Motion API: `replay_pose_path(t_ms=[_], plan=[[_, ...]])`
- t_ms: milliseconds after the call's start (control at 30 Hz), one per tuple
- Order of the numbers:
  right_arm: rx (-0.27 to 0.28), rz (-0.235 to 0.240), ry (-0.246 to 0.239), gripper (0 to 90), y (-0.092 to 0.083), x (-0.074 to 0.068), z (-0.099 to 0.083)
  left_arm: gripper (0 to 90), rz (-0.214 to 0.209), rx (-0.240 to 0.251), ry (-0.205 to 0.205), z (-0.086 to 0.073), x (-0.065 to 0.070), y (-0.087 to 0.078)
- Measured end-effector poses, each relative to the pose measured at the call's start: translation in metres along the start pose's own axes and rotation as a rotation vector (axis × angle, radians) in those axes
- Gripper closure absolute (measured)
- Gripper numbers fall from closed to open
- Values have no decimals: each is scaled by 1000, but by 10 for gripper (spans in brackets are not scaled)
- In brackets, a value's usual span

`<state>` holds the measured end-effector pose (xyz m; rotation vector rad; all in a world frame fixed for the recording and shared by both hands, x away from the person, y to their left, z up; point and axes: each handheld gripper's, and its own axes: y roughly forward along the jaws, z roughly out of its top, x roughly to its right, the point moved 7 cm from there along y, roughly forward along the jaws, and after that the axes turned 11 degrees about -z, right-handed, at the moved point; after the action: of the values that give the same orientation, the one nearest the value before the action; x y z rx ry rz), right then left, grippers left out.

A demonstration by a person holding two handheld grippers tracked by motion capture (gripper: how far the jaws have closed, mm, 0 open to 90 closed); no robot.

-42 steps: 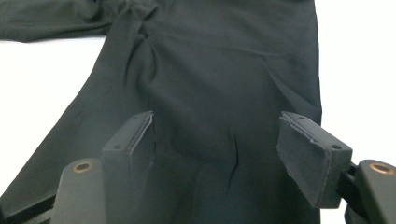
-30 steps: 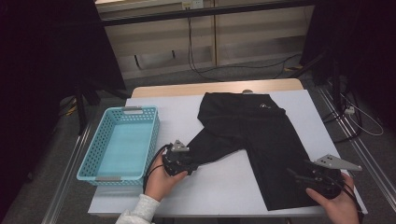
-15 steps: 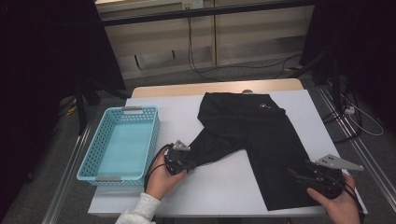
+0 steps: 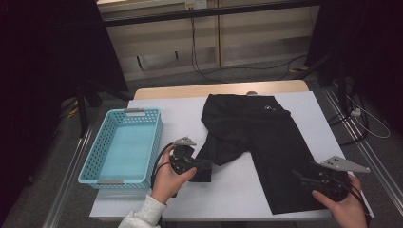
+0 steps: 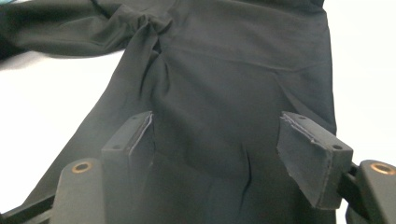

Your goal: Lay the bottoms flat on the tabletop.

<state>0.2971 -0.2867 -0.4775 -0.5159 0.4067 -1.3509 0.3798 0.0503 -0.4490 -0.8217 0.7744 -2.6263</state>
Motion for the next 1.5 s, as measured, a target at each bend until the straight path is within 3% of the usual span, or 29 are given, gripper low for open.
replay_pose_path(t_ms=[67,233,300,467,667,700,800,1133,1500], plan=[[3,4,-8,278,0,-2,1,900,-10,27,-22,0,-5,-3],[11,30,-21,276,2,-13,6,897,40,20,-64,-12,-31,-1],[16,38,-27,276,2,-17,8,891,79,5,-56,-15,-38,-2],[10,47,-48,276,3,-24,8,846,114,-2,-55,-20,-48,-4],[17,59,-62,274,4,-30,10,570,152,29,-33,-17,-52,-8],[15,60,-63,274,4,-30,10,543,166,29,-14,-16,-52,-9],[14,66,-70,274,4,-31,10,446,173,34,-17,-16,-52,-9],[22,77,-93,238,7,-43,14,341,195,20,-10,-19,-55,-8],[47,122,-157,179,18,-80,26,336,209,-34,-2,-26,-58,-2]])
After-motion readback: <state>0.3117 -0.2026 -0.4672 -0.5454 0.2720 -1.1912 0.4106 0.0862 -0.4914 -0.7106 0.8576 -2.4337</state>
